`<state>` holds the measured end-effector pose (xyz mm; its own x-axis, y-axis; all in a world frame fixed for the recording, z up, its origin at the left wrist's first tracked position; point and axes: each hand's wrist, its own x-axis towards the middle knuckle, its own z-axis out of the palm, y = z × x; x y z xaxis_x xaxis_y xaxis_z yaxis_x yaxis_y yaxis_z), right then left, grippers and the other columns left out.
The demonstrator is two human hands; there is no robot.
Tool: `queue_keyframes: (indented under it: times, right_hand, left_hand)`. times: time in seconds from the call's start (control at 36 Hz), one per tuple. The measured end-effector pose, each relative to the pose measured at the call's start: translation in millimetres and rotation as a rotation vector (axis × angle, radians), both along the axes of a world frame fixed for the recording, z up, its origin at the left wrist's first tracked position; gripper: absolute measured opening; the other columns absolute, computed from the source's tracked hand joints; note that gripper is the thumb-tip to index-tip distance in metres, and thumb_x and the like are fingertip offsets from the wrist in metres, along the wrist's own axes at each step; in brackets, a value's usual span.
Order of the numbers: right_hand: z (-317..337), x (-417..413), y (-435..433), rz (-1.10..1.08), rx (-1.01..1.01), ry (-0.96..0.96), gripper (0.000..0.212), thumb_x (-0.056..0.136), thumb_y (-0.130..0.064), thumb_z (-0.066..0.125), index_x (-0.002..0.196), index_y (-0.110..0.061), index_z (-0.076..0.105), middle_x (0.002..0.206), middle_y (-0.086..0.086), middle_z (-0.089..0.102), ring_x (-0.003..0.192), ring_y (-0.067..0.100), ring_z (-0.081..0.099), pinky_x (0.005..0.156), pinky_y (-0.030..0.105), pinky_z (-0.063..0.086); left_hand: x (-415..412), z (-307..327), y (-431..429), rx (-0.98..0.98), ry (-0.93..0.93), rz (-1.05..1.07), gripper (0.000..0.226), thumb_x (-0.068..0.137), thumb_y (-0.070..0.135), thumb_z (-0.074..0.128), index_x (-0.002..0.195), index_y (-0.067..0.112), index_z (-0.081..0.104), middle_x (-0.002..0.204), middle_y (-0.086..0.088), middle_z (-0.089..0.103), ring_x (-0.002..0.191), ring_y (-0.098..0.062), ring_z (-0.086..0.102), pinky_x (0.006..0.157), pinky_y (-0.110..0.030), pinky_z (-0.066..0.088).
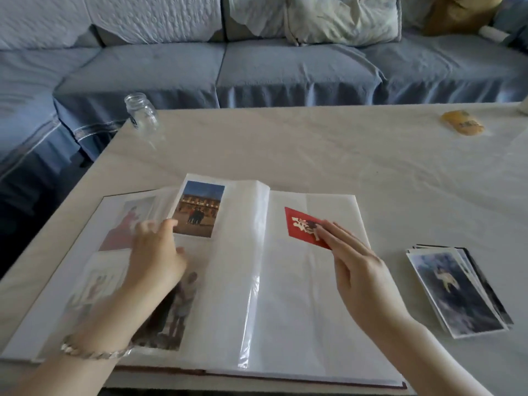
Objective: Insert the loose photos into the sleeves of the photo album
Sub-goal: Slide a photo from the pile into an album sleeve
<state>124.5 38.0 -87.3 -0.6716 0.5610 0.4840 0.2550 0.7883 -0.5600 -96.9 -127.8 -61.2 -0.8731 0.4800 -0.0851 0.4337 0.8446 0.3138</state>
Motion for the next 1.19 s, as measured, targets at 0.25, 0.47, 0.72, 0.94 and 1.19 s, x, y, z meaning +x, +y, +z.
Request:
queue_keyframes:
  times: [0.25,0.47,0.72,0.94,1.19]
  right_hand:
    - [5.5,-41.3,-38.1,0.083,-0.242,0.047,0.042,0.089,-0.008,0.041,0.126,-0.018,0.059,0.127,-0.018,0.047,0.121,0.002,0.047,0.1,0.007,0.032]
    - [13.1,-37.0,-33.5,0.142,-0.323,-0.018,0.042,0.091,-0.018,0.046,0.133,-0.018,0.052,0.129,-0.036,0.036,0.125,-0.008,0.039,0.098,0.01,0.036]
    - [-15.2,-3.5,19.1,-0.092,-0.209,-0.423,0.065,0.091,-0.057,0.031,0.145,-0.022,0.03,0.153,-0.011,0.015,0.137,-0.004,0.0,0.109,0.013,0.0]
    - [-43.4,11.1,31.1,-0.147,-0.096,-0.655,0.085,0.074,-0.065,-0.007,0.149,-0.031,0.013,0.151,-0.016,-0.01,0.138,-0.001,-0.016,0.106,0.015,-0.013]
    - [-54.0,15.3,25.5,-0.23,-0.18,-0.479,0.085,0.073,-0.061,0.0,0.144,-0.028,0.033,0.155,-0.011,0.013,0.134,-0.006,-0.007,0.106,0.015,0.006]
  left_hand:
    - [64.0,7.7,35.4,0.758,-0.619,-0.274,0.028,0.084,0.045,0.059,0.102,0.025,0.066,0.103,0.006,0.069,0.101,-0.011,0.064,0.092,-0.031,0.05]
    - [91.3,4.4,67.2,0.895,-0.892,-0.195,0.022,0.099,0.026,0.047,0.099,0.014,0.066,0.094,-0.01,0.071,0.087,-0.015,0.069,0.076,-0.028,0.057]
    - [53.2,1.4,102.5,0.531,-0.203,-0.119,0.012,0.096,0.014,0.044,0.106,0.008,0.047,0.085,-0.003,0.054,0.079,-0.027,0.051,0.062,-0.029,0.031]
    - [41.8,-9.2,138.3,0.227,0.063,-0.255,0.047,0.098,0.008,0.038,0.143,0.005,0.022,0.097,-0.018,0.061,0.075,-0.026,0.051,0.058,-0.028,0.029]
    - [42.7,-24.9,149.5,0.212,0.008,-0.269,0.023,0.097,0.009,0.041,0.118,0.002,0.042,0.075,-0.006,0.046,0.07,-0.027,0.048,0.054,-0.029,0.03]
